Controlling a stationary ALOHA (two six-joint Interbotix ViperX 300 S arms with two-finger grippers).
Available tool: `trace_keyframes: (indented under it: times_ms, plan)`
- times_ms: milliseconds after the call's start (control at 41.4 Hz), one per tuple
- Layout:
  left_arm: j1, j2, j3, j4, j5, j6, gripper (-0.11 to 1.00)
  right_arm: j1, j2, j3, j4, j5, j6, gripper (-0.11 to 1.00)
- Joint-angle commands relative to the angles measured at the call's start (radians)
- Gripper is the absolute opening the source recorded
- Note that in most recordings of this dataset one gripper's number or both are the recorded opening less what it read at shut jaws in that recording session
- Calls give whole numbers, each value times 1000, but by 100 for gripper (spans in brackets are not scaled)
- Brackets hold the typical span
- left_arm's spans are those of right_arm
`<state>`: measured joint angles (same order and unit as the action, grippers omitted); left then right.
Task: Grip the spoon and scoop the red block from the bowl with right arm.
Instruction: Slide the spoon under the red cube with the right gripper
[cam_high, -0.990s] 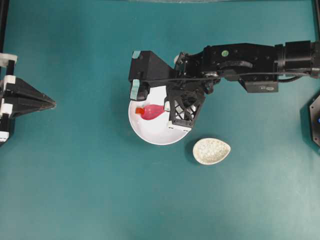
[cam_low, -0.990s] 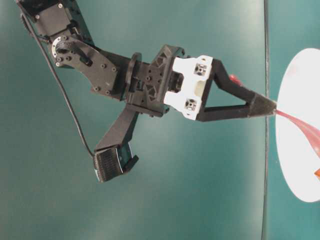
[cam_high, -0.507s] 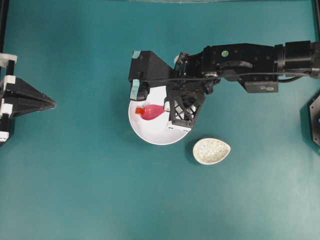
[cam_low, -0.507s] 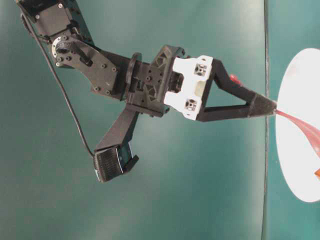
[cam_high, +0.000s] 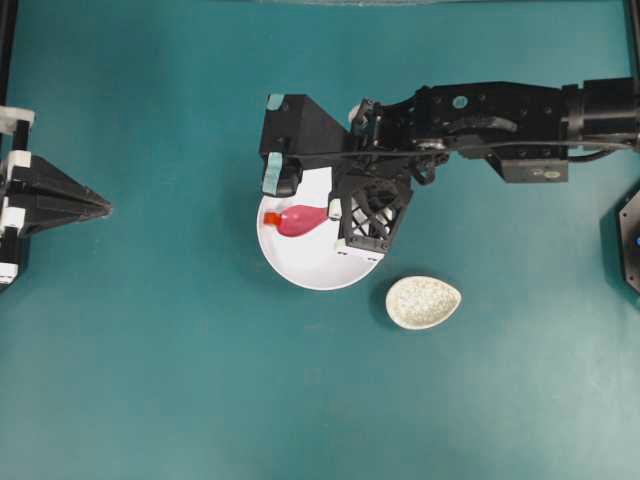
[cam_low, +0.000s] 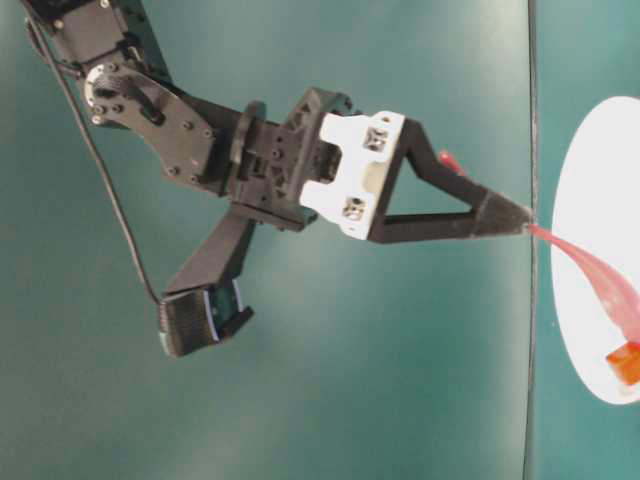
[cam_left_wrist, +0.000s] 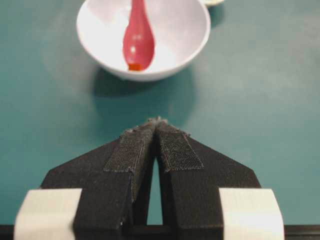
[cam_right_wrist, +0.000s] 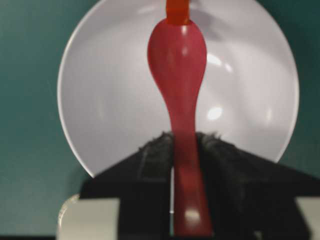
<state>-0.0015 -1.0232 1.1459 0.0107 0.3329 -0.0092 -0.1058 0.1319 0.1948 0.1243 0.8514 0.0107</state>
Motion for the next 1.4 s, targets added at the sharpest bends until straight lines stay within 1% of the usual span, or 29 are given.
trace_keyframes:
  times_ms: [0, 507, 821, 1039, 1159, 1377]
  plan:
    - [-2, 5, -23, 3, -9, 0, 0, 2, -41, -28, 3, -18, 2, 24]
    - [-2, 5, -23, 3, -9, 0, 0, 3, -46, -25, 3, -75, 2, 24]
    - [-2, 5, -23, 3, -11, -2, 0, 12, -84, 44, 3, -81, 2, 24]
    - [-2, 5, -23, 3, -11, -2, 0, 35, -115, 98, 3, -146, 3, 24]
    - [-2, 5, -23, 3, -11, -2, 0, 40, -124, 112, 3, -175, 3, 24]
    - [-2, 5, -23, 3, -11, -3, 0, 43, -138, 141, 3, -195, 2, 24]
